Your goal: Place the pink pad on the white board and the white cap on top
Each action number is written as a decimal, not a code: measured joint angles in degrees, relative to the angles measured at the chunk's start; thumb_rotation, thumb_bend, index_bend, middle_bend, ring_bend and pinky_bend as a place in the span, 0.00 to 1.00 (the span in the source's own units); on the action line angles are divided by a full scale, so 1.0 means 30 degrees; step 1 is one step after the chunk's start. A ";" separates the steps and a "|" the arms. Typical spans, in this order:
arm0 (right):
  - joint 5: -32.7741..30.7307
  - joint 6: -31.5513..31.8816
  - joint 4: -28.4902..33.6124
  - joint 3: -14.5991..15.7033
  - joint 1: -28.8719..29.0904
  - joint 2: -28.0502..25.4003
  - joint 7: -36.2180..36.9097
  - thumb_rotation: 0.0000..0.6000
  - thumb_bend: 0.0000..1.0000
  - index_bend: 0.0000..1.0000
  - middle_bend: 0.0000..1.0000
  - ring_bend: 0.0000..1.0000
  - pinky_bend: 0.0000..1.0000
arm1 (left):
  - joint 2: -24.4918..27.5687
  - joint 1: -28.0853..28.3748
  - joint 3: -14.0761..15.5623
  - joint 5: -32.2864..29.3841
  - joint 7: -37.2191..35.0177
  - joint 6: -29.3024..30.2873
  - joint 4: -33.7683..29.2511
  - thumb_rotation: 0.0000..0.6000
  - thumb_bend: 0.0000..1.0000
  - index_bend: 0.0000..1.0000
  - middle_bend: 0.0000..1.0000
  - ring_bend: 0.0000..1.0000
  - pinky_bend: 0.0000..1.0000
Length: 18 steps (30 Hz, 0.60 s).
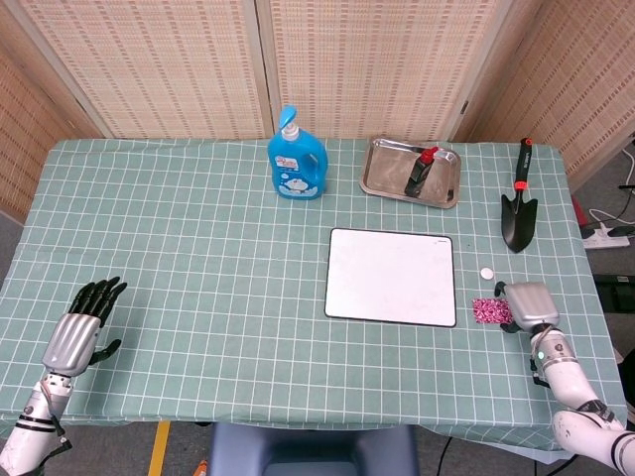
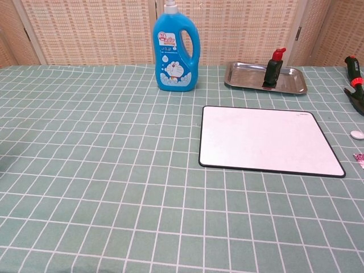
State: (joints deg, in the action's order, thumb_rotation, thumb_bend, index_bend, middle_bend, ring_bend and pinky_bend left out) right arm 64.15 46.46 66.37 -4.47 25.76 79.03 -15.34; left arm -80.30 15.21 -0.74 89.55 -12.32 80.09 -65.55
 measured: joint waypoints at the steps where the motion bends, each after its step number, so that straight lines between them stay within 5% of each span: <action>1: -0.0033 -0.0013 0.0012 0.0011 0.0012 0.0000 -0.0029 1.00 0.19 0.37 0.97 0.83 0.76 | 0.0005 0.0001 0.0001 0.0000 -0.0006 -0.0004 -0.0004 1.00 0.18 0.00 0.00 0.00 0.00; 18: -0.0736 -0.0428 0.0226 0.0175 0.0298 -0.0099 -0.0581 1.00 0.19 0.34 0.97 0.82 0.76 | 0.0148 0.0084 0.0079 -0.0010 -0.0387 -0.0276 -0.0065 1.00 0.18 0.00 0.00 0.00 0.00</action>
State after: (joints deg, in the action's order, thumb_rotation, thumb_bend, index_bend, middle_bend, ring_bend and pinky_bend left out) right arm 61.94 45.17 67.05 -3.94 26.66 78.74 -17.09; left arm -79.85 15.46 -0.50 89.52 -13.48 79.26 -65.74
